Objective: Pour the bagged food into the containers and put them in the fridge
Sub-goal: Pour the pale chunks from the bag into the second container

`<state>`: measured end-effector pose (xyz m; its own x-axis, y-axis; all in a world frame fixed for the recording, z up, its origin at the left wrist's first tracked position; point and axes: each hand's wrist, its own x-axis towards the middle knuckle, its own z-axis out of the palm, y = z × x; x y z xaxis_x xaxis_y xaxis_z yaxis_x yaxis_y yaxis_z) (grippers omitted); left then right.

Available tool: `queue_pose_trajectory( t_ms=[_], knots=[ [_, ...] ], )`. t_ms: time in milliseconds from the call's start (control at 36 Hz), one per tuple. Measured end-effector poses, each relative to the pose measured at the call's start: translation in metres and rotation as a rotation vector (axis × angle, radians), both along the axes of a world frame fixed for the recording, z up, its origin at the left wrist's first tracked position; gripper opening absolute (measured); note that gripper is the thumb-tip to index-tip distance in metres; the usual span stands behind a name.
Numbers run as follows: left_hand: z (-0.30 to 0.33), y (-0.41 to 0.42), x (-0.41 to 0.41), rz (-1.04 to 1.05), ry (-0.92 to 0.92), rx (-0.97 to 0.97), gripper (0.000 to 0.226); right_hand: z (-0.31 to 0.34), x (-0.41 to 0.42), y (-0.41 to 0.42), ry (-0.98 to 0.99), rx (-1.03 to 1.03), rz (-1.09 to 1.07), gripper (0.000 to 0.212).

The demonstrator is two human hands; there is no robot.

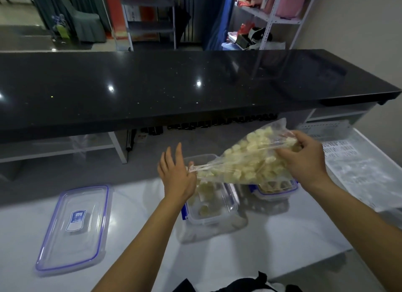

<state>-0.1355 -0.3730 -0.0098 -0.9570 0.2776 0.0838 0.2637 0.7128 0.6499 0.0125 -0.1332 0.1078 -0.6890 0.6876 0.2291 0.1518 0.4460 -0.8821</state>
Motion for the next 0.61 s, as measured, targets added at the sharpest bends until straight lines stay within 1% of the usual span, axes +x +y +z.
queue_pose_trajectory(
  t_ms=[111,250,306,417,528,611],
  knots=[
    [-0.002,-0.004,0.0,0.029,-0.033,-0.043,0.066,-0.009,0.0,0.003,-0.027,0.012,0.015,0.04],
    [-0.001,-0.002,0.007,0.019,-0.027,-0.035,0.061,-0.016,0.001,0.004,-0.039,0.022,0.003,0.044],
    [0.0,-0.002,0.007,0.022,-0.03,-0.039,0.061,-0.02,0.003,0.006,-0.028,-0.005,-0.011,0.043],
    [0.004,0.003,0.011,-0.009,0.013,-0.028,0.062,-0.023,0.003,0.015,-0.017,-0.039,-0.039,0.036],
    [0.008,0.005,0.012,0.005,0.007,-0.026,0.062,-0.024,0.005,0.022,-0.042,-0.067,-0.021,0.035],
    [0.012,0.009,0.017,-0.025,0.042,-0.033,0.063,-0.016,0.004,0.029,-0.022,-0.081,-0.04,0.038]
  ],
)
